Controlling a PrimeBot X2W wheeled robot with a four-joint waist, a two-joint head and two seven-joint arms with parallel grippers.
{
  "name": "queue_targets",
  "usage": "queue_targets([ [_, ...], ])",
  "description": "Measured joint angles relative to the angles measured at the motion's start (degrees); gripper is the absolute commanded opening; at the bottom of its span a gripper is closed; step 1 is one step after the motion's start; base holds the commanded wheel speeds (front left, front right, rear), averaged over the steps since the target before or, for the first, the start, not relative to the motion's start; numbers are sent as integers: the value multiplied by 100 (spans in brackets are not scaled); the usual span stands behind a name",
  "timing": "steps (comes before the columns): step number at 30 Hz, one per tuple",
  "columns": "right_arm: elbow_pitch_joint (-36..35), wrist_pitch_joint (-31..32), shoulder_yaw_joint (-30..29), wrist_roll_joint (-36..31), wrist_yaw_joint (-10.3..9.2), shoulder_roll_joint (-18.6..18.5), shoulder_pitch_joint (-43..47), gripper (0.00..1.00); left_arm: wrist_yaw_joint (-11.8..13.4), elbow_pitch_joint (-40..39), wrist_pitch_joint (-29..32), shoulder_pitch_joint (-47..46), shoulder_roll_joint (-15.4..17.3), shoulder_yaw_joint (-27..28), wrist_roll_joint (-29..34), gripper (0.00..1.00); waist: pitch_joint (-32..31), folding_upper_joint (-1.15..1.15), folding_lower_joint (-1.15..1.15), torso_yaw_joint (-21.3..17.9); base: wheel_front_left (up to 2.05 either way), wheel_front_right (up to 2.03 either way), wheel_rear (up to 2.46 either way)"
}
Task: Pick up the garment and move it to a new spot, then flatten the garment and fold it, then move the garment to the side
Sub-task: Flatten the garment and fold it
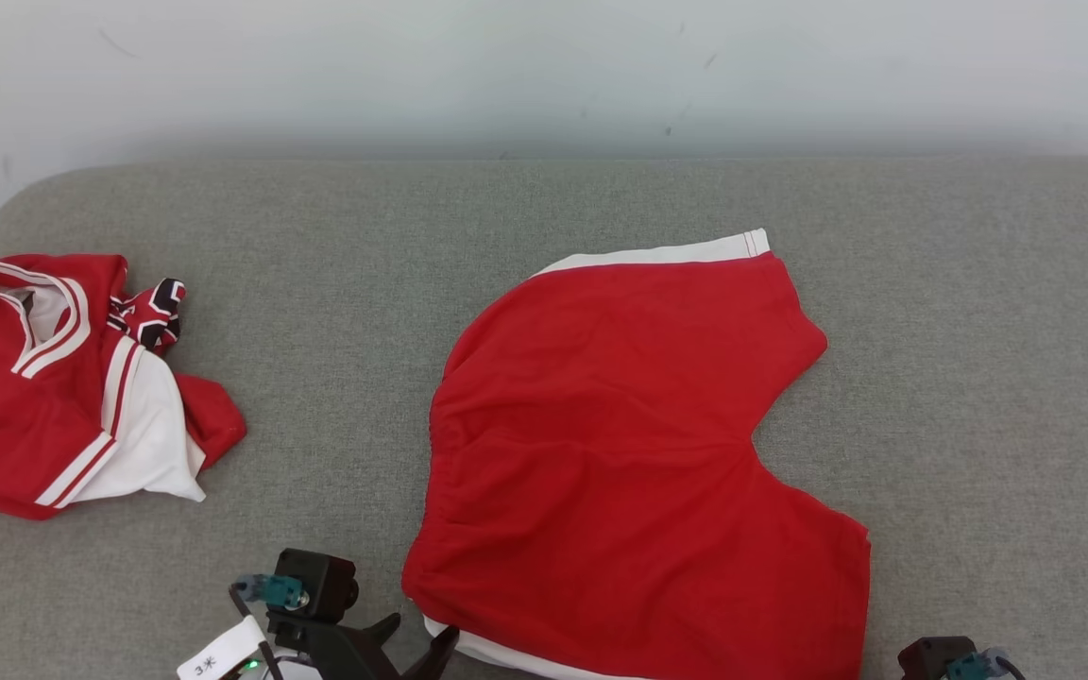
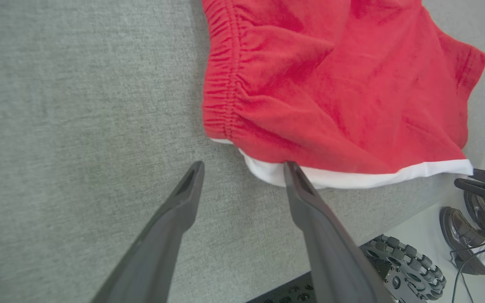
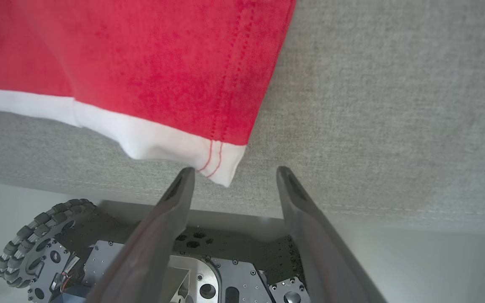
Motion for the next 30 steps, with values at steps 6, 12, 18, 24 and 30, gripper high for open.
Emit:
queue_targets([
  [6, 201, -33, 56, -1, -16, 36, -59, 100, -49, 76, 42, -21, -51, -30, 0, 74, 46, 0, 0, 10, 0, 0, 0],
  [12, 325, -94, 76, -1, -18, 54, -137, 100, -49, 116, 43, -90, -51, -27, 0, 46, 80, 0, 0, 19, 0, 0, 0],
  [18, 449, -169, 85, -1, -22, 57, -211, 100, -49, 159, 46, -93, -53, -29, 0, 47, 105, 0, 0, 31, 0, 0, 0],
  [24, 573, -244, 104, 2, 12, 58, -274, 89, -49, 202, 46, -95, -53, -27, -1, 46, 126, 0, 0, 39, 0, 0, 0],
  [30, 684, -333, 155, 15, 79, 58, -337, 50, -49, 244, 46, -110, -53, -16, -1, 45, 135, 0, 0, 45, 0, 0, 0],
])
